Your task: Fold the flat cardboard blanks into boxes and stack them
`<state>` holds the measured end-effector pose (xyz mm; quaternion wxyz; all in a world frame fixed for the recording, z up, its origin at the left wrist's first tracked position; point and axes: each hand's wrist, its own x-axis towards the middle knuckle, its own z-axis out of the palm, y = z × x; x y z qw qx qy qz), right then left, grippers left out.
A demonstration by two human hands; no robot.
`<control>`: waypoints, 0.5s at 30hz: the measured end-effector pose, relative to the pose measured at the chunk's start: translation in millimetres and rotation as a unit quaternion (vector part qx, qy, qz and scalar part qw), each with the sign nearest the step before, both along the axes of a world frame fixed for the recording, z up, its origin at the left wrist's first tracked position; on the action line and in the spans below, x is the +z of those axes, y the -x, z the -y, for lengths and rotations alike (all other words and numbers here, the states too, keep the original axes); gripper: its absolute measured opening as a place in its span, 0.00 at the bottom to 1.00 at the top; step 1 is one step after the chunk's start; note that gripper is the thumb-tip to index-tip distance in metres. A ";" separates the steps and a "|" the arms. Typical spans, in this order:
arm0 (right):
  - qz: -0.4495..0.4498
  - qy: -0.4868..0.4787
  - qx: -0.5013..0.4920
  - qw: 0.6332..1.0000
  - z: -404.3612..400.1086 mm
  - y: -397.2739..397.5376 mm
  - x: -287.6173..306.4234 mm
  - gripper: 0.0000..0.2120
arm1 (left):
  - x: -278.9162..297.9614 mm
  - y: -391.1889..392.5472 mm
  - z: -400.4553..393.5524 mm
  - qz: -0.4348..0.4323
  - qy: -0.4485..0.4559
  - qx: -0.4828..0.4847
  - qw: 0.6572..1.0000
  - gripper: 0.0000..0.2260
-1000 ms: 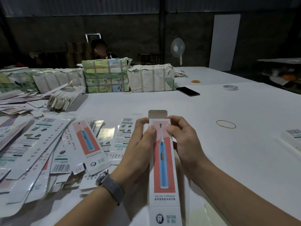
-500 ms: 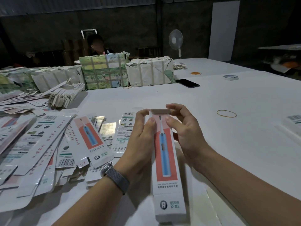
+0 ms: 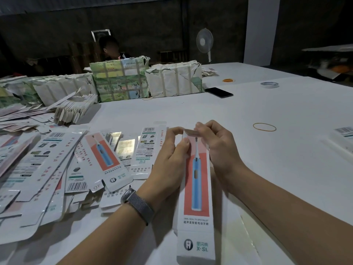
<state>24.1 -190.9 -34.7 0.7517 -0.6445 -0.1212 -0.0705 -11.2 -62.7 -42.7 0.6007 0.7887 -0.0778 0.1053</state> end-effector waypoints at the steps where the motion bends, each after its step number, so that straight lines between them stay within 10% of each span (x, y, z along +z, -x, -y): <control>1: -0.006 -0.004 -0.001 1.000 -0.2 -0.4 0.5 0.15 | -0.8 0.1 0.7 0.003 -0.001 0.003 1.000 0.04; 15: -0.010 0.091 -0.011 0.996 1.6 3.1 4.3 0.11 | 0.6 3.3 3.3 0.009 -0.004 0.021 1.000 0.12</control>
